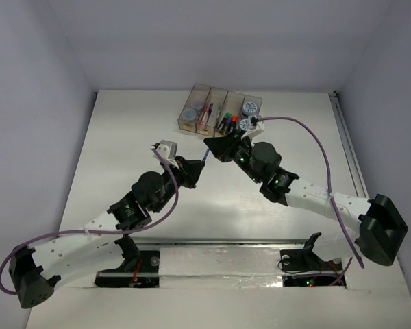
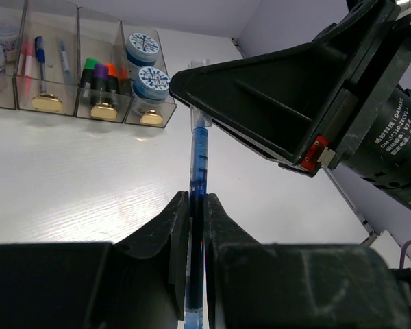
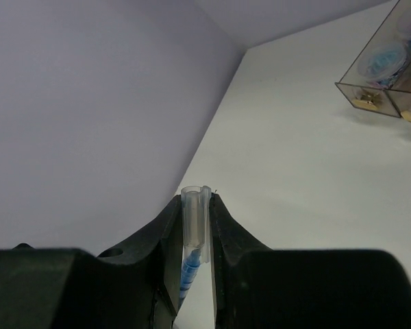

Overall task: Sort the stationery into containers
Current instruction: Close the pen cap on the pen.

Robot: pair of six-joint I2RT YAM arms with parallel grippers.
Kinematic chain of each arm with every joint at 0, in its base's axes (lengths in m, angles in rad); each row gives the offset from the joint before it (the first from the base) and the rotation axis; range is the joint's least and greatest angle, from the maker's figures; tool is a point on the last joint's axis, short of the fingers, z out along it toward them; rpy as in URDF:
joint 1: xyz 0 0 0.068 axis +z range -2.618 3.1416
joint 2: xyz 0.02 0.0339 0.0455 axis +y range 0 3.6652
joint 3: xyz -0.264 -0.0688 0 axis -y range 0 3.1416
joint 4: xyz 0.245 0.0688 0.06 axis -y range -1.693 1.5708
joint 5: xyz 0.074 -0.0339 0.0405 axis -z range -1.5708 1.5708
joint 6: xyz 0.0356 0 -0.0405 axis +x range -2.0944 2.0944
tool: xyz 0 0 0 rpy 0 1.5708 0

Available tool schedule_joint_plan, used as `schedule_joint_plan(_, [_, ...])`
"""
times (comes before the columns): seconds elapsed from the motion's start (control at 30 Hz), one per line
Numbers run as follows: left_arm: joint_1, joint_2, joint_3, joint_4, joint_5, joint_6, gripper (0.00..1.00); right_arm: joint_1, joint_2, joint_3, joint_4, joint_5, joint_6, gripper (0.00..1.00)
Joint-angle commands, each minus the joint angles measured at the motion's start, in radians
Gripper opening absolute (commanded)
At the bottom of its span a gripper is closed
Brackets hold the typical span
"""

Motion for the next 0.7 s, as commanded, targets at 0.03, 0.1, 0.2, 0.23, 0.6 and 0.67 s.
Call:
schedule_joint_plan(0.03, [0.009, 0.027, 0.011, 0.175, -0.074, 0.028, 0.0, 0.0, -0.04, -0.071, 0.153, 0.003, 0.139, 0.02])
schedule_joint_plan(0.1, [0.009, 0.039, 0.002, 0.207, -0.064, 0.031, 0.0, 0.0, -0.038, -0.1, 0.212, 0.01, 0.176, 0.01])
schedule_joint_plan(0.2, [0.009, 0.051, -0.001, 0.223, -0.055, 0.034, 0.0, 0.0, -0.037, -0.119, 0.247, 0.026, 0.245, 0.01])
schedule_joint_plan(0.23, [0.009, 0.056, -0.004, 0.231, -0.047, 0.034, 0.0, 0.0, -0.038, -0.139, 0.29, 0.033, 0.271, 0.01])
schedule_joint_plan(0.6, [0.009, 0.062, -0.027, 0.254, -0.024, 0.05, 0.0, 0.0, -0.06, -0.151, 0.269, 0.063, 0.337, 0.0])
schedule_joint_plan(0.67, [0.009, 0.062, -0.032, 0.254, -0.024, 0.05, 0.0, 0.0, -0.063, -0.154, 0.273, 0.062, 0.355, 0.0])
